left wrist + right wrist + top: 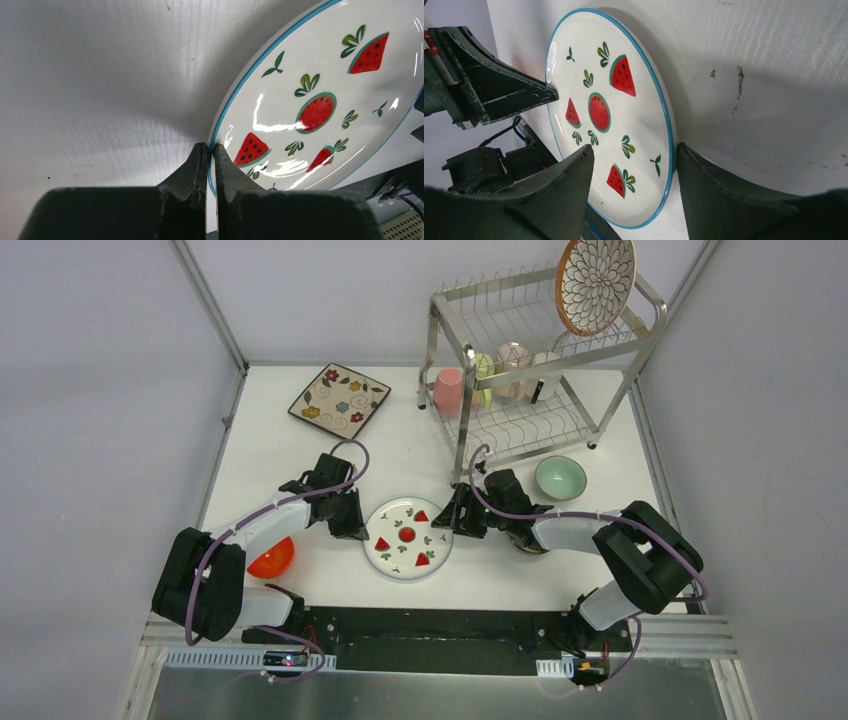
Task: Load the mixed dishes into the dish rack
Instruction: Pick up the plate at the center of the board.
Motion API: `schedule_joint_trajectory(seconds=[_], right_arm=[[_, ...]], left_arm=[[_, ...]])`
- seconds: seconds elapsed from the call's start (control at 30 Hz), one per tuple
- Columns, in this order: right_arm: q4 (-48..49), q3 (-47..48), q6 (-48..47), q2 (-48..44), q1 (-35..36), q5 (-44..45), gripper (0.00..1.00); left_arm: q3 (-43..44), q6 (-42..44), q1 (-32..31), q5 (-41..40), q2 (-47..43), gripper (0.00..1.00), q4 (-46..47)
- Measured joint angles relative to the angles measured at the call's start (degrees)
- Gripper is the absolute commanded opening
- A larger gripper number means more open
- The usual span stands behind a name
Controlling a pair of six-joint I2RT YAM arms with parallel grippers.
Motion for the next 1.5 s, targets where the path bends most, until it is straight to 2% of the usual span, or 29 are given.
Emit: schedule_joint_trajectory(seconds=[0.73, 1.0, 1.27, 1.5], right_arm=[[7.06, 0.0, 5.95, 2.78, -0.5, -2.71, 0.63], [11.52, 0.0, 8.59, 5.99, -0.48, -6.38, 0.62], [13.97, 0.0, 10.29, 6.62, -0.46, -7.63, 0.49], [12.79, 0.02, 9.92, 6.6, -0.42, -7.39, 0.44]], left_arm=[[-0.9, 0.0, 0.74, 0.02, 0.33, 0.0, 0.48], [-0.9, 0.02, 0.74, 0.04, 0.7, 0.0, 0.94], [-1.33, -0.02, 0.74, 0.07, 0.83, 0.0, 1.66], [-1.55, -0.11, 0.74, 0.57, 0.83, 0.0, 2.38]])
